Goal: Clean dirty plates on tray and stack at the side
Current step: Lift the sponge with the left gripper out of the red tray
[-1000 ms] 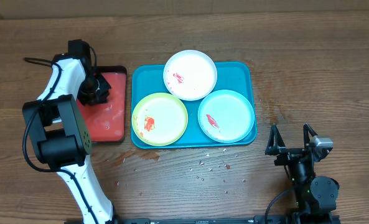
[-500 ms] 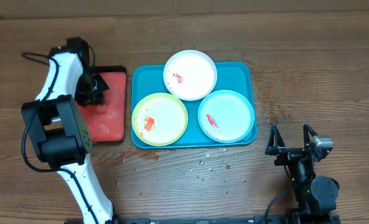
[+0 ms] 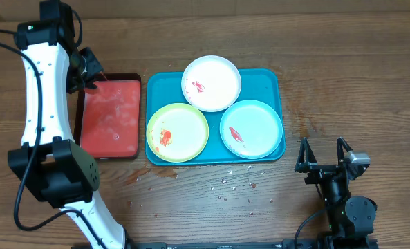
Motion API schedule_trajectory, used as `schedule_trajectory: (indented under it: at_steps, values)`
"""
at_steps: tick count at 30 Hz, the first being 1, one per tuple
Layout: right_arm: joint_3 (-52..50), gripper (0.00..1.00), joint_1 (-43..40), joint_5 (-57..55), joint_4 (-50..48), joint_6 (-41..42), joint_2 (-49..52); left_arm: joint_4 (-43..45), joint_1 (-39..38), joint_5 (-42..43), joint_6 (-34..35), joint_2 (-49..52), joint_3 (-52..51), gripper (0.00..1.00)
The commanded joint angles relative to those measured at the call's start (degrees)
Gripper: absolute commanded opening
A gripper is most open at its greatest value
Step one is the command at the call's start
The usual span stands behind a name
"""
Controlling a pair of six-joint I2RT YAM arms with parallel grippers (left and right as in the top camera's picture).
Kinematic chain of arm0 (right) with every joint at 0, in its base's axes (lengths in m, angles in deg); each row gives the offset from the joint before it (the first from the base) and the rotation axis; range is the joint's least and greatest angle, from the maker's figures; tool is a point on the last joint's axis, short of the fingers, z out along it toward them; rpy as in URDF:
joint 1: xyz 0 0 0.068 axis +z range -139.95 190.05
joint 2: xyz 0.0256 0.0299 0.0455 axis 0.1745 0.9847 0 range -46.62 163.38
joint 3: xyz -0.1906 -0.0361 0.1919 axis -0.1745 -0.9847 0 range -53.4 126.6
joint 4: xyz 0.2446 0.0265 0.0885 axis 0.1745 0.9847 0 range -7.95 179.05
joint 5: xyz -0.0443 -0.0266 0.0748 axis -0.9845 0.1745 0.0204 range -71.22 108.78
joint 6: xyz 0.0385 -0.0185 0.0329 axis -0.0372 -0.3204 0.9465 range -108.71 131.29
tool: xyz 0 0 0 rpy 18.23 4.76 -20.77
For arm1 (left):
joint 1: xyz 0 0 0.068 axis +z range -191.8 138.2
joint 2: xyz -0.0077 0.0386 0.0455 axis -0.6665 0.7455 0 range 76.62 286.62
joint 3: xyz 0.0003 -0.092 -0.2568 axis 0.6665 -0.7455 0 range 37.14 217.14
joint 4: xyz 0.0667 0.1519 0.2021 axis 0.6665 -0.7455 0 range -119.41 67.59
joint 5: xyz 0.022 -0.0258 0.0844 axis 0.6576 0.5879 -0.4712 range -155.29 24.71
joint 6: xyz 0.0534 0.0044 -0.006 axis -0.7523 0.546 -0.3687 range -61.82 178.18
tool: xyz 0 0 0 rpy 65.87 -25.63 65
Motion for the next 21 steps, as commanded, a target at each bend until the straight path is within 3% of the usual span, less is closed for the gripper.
schedule_trajectory:
  at_steps: [1, 7, 10, 18, 21]
  values:
    - [-0.59, 1.0, -0.33, -0.55, -0.35, -0.42, -0.46, 2.19, -0.5, 0.46, -0.44, 0.61, -6.25, 0.04]
    - [-0.59, 1.0, -0.33, -0.55, -0.35, -0.42, -0.46, 16.85, -1.07, -0.63, -0.5, 0.83, -23.93, 0.04]
    - [-0.59, 1.0, -0.33, -0.55, -0.33, -0.44, -0.46, 13.79, -0.5, -0.61, -2.01, 0.63, -22.29, 0.04]
    - [-0.59, 1.0, -0.33, -0.55, -0.35, -0.42, -0.46, -4.09, -0.59, 0.52, -2.51, 0.31, -3.78, 0.04]
    - [-0.59, 1.0, -0.33, -0.55, -0.35, -0.42, -0.46, -4.94, -1.66, -0.57, -2.4, 0.33, -5.57, 0.04]
